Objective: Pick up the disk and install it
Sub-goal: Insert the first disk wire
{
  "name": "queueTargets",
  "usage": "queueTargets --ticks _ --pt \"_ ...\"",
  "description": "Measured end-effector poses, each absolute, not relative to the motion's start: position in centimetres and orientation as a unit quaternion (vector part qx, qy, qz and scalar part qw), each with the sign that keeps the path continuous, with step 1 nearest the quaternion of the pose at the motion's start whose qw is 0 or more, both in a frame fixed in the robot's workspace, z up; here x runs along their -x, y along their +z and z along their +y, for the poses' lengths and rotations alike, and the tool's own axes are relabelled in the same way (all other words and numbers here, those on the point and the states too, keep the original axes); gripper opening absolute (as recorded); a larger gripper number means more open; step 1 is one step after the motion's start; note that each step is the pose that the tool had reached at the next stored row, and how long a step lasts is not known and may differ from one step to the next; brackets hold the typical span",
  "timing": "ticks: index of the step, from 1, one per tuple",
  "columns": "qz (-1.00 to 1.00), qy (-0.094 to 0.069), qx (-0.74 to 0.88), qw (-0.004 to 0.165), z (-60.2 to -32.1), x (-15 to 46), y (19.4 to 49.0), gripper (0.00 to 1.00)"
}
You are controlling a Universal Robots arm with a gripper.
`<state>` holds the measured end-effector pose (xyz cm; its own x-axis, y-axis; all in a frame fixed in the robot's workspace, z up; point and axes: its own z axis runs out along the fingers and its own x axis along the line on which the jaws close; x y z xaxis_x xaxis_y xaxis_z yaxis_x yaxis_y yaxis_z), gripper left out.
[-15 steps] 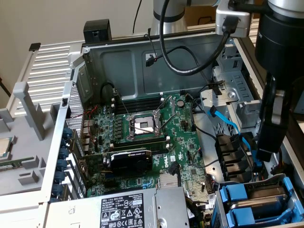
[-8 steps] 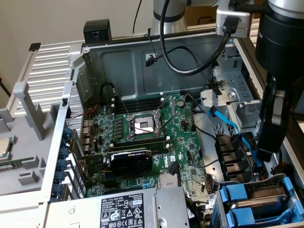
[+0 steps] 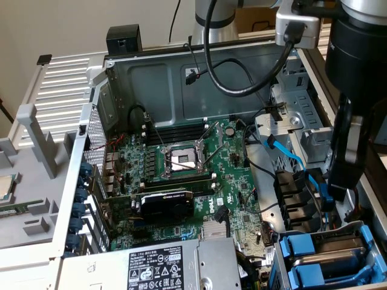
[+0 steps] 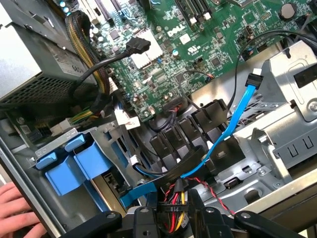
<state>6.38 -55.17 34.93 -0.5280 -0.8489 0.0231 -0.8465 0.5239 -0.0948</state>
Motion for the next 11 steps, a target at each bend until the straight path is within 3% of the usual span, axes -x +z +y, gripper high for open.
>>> queueTargets --ticks 11 --pt "0.873 -0.047 0.486 0.012 -55.02 -6.36 34.92 0.35"
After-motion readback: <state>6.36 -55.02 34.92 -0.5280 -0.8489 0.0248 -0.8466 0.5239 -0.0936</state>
